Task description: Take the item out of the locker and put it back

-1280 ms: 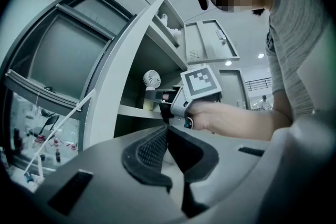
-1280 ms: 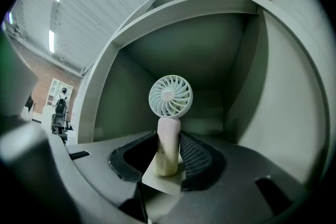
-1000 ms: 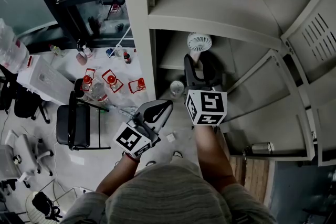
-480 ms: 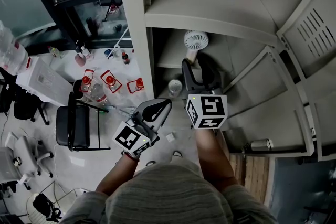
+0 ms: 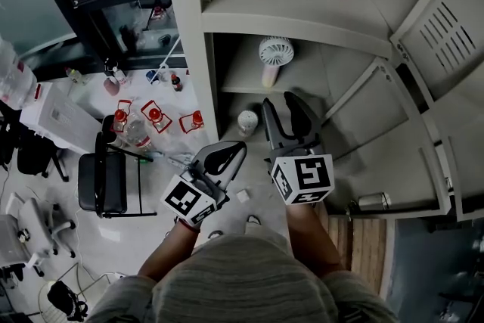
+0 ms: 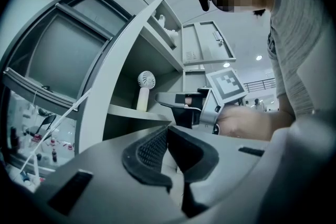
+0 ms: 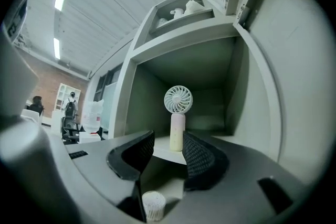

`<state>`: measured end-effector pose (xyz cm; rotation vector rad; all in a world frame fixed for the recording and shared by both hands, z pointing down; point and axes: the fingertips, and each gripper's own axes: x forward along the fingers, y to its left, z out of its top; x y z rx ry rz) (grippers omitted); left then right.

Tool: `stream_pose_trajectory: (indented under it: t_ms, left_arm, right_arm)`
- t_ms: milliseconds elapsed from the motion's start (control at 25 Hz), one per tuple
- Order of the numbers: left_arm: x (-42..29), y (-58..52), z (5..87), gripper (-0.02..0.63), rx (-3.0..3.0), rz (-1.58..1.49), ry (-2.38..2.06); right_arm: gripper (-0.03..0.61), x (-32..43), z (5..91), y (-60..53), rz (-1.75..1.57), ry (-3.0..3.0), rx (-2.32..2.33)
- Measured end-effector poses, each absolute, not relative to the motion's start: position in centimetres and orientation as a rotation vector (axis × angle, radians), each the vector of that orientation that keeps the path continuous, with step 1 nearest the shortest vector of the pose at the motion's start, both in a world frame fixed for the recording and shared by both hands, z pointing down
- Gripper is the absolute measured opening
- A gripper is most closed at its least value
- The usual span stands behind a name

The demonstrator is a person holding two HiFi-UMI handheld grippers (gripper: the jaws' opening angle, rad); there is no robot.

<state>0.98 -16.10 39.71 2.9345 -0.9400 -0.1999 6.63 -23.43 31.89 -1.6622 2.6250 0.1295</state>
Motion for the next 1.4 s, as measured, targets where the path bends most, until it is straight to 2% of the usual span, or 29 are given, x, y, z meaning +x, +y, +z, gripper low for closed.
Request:
stream_pose_trajectory:
  t_ms: [400,640,880,1400]
  left_arm:
    - [1.4,-14.5,39.3,0.008,2.938,-0.221,-0.919]
    - [1.5,-13.4,38.9,0.008,2.951,-0.224,-0.908]
    - [1.6,-12.3,38.8,0.008,2.957,-0.232,-0.893]
    - [2.1,-10.6,38.9,0.008,2.978,-0.203,-0.858]
  right_arm:
    - [0.161,6.9,32.9,-19.1,0.115,2.648,-1.613]
    - [0.075,6.6,32.1,-16.4,0.175,2.650,-1.580]
    - [0.037,6.7,32.0,-14.3,0.188,2.664,-1.567]
    - [0.023,6.7,33.3,-11.5,0.121,2.691,-1.565]
